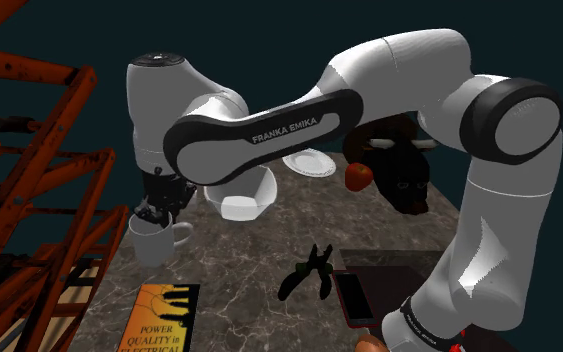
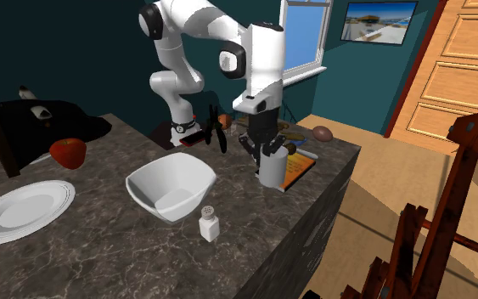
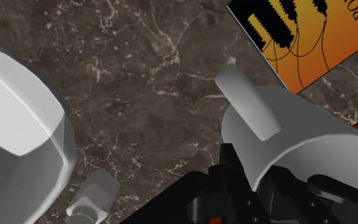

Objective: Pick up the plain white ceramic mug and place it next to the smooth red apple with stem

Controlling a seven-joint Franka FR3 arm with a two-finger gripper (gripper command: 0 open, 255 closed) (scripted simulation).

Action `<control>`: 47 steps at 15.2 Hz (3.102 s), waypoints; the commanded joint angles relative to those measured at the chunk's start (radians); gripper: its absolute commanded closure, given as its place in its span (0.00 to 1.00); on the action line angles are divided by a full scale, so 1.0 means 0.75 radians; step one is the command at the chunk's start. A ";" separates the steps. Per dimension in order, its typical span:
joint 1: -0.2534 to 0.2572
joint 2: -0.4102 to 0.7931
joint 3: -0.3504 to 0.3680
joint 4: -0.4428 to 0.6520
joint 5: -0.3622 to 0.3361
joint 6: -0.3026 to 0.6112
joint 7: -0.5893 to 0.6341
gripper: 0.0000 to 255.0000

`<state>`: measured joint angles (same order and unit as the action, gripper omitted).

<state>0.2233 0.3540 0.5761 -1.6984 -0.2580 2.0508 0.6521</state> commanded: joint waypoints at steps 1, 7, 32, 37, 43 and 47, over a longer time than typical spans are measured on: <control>-0.003 -0.014 0.004 0.022 0.011 -0.034 -0.010 1.00; -0.004 -0.039 0.013 0.098 0.032 -0.130 -0.027 1.00; -0.268 -0.585 -0.085 -0.265 0.370 -0.208 -0.466 1.00; -0.320 -0.764 -0.196 -0.446 0.453 -0.193 -0.661 1.00; -0.371 -0.927 -0.342 -0.611 0.490 -0.194 -0.878 1.00; -0.409 -1.006 -0.441 -0.691 0.486 -0.201 -1.016 1.00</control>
<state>-0.0750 -0.3876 0.2657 -2.2039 0.1083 1.9017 -0.0802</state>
